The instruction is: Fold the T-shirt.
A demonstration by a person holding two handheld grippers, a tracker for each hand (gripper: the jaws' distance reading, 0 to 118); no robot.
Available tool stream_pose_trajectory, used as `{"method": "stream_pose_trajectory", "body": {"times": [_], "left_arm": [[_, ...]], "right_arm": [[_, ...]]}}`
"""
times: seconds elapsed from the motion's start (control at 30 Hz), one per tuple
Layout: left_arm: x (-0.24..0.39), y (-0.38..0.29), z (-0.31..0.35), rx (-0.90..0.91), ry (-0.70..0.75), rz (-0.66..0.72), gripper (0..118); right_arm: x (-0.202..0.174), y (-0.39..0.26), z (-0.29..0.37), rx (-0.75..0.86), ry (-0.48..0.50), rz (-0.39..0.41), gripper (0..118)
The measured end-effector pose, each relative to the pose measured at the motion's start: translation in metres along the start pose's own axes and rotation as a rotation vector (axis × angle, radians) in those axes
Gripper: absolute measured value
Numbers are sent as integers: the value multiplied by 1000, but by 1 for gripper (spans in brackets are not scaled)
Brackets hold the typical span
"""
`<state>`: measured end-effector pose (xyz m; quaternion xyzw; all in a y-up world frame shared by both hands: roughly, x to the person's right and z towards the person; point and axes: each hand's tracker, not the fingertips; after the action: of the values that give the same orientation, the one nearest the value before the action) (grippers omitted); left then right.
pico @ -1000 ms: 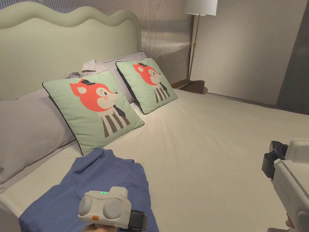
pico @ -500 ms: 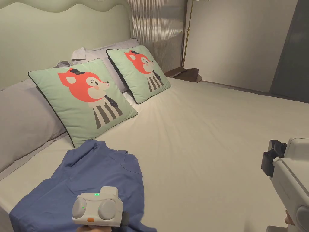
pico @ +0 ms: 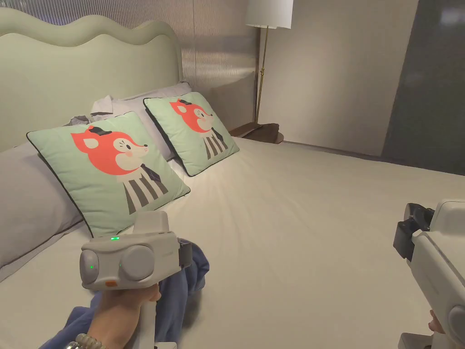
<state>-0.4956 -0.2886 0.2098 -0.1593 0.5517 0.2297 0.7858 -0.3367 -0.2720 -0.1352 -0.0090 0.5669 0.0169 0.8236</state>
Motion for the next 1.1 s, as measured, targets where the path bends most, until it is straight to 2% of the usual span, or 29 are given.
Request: {"method": "stream_pose_trajectory", "body": {"times": [0.17, 0.3, 0.43, 0.63, 0.9, 1.1], "left_arm": [[75, 28, 29, 113, -196, -65, 7], [146, 28, 36, 132, -363, -126, 7], [217, 5, 32, 82, -535, -176, 7], [311, -62, 16, -64, -706, -260, 7], [377, -193, -18, -385, -762, -379, 7], [388, -260, -38, -538, -717, -442, 7]], "right_arm": [[32, 12, 29, 44, -64, -16, 0], [67, 17, 57, 64, -138, -2, 0], [106, 17, 88, 75, -241, 21, 0], [157, 11, 136, 58, -381, 18, 0], [206, -16, 170, 2, -491, -2, 0], [216, -32, 176, -42, -516, -24, 0]]}}
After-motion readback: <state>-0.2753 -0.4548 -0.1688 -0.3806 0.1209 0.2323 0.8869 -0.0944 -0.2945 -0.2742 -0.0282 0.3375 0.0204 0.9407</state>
